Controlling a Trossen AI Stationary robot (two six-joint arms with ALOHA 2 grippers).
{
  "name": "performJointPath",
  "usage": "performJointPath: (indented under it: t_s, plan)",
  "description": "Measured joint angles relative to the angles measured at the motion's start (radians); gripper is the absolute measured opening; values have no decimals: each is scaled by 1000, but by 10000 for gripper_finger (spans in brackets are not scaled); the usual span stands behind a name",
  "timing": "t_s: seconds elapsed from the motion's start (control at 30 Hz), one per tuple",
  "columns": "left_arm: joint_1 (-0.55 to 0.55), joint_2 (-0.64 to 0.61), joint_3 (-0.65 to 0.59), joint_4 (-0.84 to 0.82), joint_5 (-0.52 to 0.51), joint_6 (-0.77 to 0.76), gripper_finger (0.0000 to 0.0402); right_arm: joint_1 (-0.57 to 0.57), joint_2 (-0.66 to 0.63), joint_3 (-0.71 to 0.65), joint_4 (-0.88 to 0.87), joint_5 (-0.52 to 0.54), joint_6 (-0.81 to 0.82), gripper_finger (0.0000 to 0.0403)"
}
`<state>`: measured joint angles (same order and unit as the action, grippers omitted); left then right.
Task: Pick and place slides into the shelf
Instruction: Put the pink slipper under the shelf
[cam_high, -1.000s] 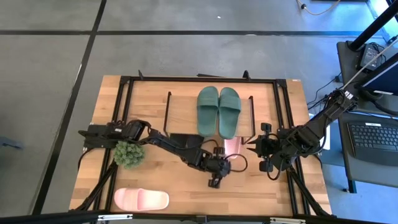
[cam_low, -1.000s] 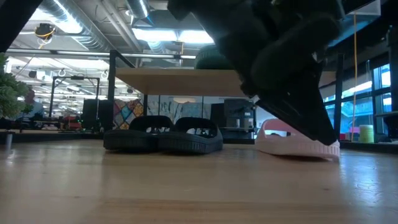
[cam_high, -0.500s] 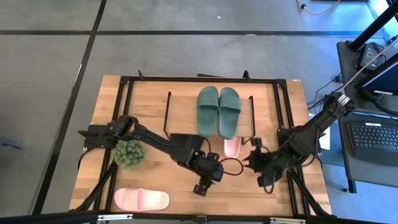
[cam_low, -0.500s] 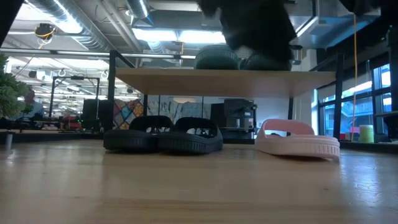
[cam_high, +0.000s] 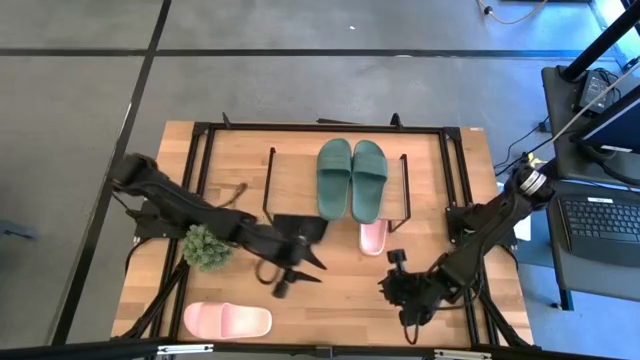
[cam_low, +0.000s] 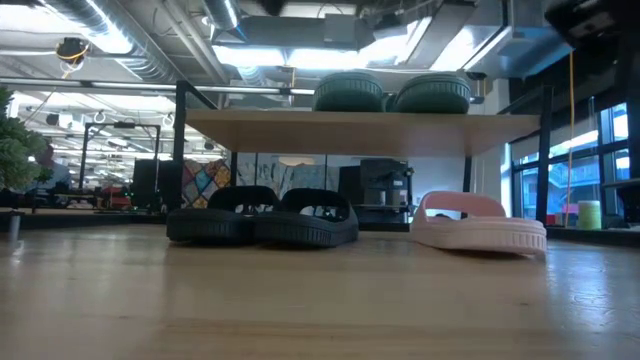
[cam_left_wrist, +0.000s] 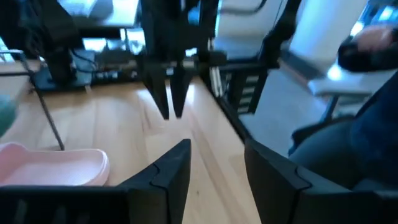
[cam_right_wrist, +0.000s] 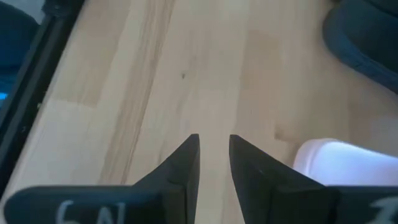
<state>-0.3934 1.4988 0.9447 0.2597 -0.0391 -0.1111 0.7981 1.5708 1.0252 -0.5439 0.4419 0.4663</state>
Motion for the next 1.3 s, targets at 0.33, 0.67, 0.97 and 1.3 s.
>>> performJointPath:
  t_s: [0.33,0.67,0.97,1.3]
  plan:
    - [-50,-230,-397,510,-3,28,143,-104,95,-1,8,-8,79,89]
    - [-53,-286,-486,531,-4,38,143,-140,101,-43,40,-7,83,89]
    - [-47,-329,-490,467,-6,38,143,-151,24,-285,362,-10,82,89]
    - [-28,-647,-548,145,-240,59,143,-160,-11,-334,397,-26,81,89]
